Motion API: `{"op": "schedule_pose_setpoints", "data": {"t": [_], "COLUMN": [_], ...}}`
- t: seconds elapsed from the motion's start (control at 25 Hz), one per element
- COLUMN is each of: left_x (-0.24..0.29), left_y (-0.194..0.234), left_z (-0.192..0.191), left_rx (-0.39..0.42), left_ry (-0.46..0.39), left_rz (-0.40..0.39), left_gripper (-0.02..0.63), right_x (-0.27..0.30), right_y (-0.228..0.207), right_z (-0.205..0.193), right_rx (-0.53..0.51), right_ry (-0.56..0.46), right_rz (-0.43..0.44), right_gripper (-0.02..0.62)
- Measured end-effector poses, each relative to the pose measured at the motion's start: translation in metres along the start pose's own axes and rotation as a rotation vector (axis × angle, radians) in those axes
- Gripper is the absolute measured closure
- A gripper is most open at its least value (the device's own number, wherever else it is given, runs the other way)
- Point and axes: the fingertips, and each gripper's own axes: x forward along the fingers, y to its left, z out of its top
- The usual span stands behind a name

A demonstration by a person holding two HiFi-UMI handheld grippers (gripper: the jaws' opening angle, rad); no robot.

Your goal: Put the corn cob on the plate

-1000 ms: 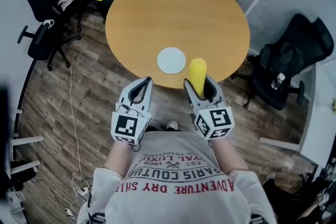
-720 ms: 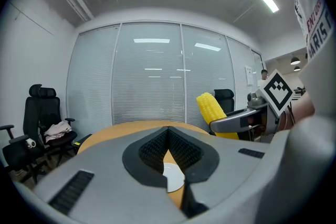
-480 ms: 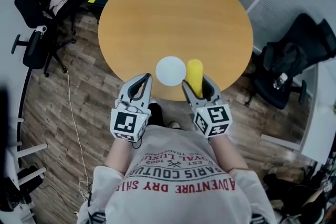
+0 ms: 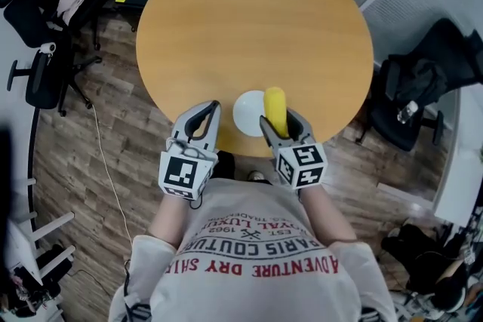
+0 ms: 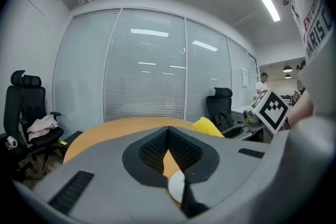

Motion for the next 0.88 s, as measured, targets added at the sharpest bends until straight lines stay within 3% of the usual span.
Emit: {"op": "schedule_pose_setpoints", "data": {"t": [0.44,0.88], "left_x": [0.006,0.007], "left_y": [0.033,0.047], "left_z": [-0.042,-0.062], "left_rx": [-0.034,-0.069], "left_ry": [0.085,0.131], "left_rz": [0.016,0.038], "left_gripper": [0.574,0.574], "right_x": [0.07,0.104], "right_y": [-0.01,-0.025], "right_z": [-0.084,-0.131], "right_rx": [0.025,0.064], "right_ry": [0.269,0.429], "right_rz": [0.007,-0.02], "right_gripper": [0.331,0.331]}}
